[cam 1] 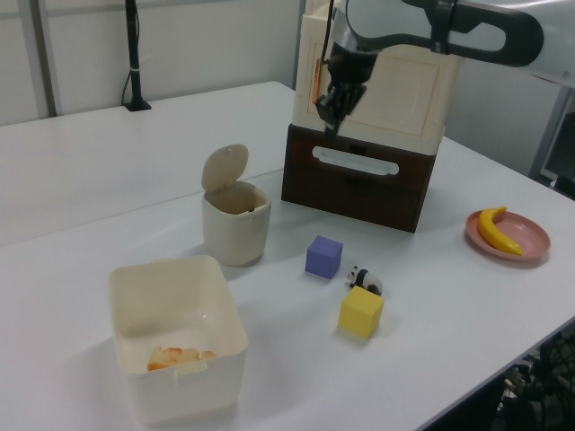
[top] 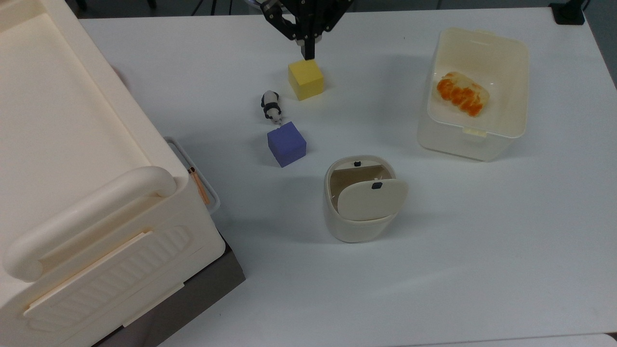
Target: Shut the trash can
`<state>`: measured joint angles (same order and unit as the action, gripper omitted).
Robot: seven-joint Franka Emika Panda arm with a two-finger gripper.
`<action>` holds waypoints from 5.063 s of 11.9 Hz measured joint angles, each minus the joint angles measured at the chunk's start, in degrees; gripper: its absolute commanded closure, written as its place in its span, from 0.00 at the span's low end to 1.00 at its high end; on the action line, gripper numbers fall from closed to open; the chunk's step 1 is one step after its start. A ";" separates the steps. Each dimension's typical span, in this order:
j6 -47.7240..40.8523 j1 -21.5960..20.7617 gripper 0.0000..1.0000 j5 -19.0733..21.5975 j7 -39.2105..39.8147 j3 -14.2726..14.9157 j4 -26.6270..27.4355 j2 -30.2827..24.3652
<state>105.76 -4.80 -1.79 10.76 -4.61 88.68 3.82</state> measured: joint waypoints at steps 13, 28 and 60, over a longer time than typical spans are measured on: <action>30.01 -0.05 1.00 2.20 8.44 -1.14 -6.46 16.84; 32.12 -0.38 1.00 2.31 11.29 -4.93 -11.27 22.22; 31.26 -2.19 1.00 2.31 7.71 -5.53 -11.35 24.20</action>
<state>137.02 -6.99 0.52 18.47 -10.13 77.32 28.02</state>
